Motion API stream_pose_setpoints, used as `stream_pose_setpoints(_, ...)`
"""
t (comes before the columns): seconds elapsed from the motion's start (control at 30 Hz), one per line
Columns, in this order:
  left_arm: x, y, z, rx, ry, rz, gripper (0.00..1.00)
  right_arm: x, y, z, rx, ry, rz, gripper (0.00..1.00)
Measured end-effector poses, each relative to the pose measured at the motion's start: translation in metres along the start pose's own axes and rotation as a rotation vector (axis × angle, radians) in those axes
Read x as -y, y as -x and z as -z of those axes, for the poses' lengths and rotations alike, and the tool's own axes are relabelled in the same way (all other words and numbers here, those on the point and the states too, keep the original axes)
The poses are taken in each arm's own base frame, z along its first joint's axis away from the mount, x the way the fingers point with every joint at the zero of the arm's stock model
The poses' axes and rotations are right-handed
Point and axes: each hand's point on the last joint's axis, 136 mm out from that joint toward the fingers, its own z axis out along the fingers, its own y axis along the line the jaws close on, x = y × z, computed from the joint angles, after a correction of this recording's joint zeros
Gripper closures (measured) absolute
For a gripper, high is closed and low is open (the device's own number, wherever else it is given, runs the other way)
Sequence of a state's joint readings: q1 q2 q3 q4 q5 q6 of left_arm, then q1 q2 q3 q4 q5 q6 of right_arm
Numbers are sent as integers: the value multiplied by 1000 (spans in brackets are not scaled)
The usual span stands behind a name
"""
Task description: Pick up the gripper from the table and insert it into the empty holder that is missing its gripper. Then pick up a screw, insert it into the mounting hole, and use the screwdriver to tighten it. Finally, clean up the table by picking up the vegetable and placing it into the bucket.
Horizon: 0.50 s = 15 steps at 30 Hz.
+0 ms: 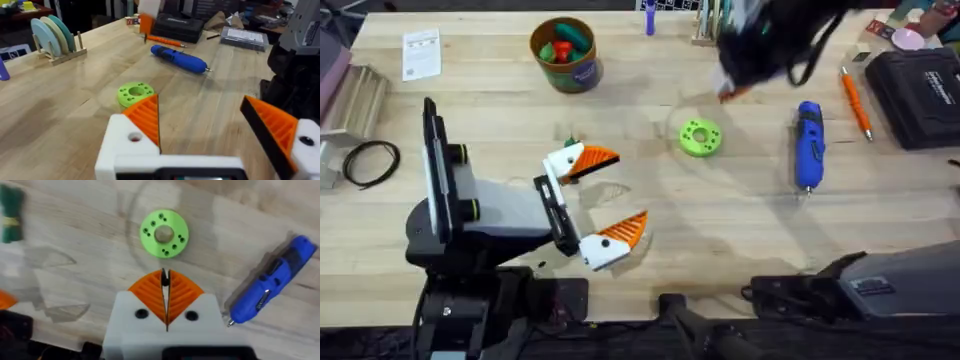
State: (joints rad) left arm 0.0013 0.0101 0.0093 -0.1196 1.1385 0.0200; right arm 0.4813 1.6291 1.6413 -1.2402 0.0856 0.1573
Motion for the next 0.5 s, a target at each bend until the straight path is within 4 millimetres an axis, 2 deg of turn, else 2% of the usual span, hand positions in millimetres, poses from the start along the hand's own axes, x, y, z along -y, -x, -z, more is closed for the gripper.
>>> stream_pose_setpoints(0.17,0,0,0,0,-2,0,15,-22,15,62,105,35,90,995)
stream_pose_setpoints(0.3,0,0,0,0,-2,1,15,-51,18,99,172,76,175,995)
stream_pose_setpoints(0.4,0,0,0,0,-2,0,15,-77,18,107,186,103,246,995)
stream_pose_setpoints(0.5,0,0,0,0,-2,1,15,-103,15,99,152,112,323,995)
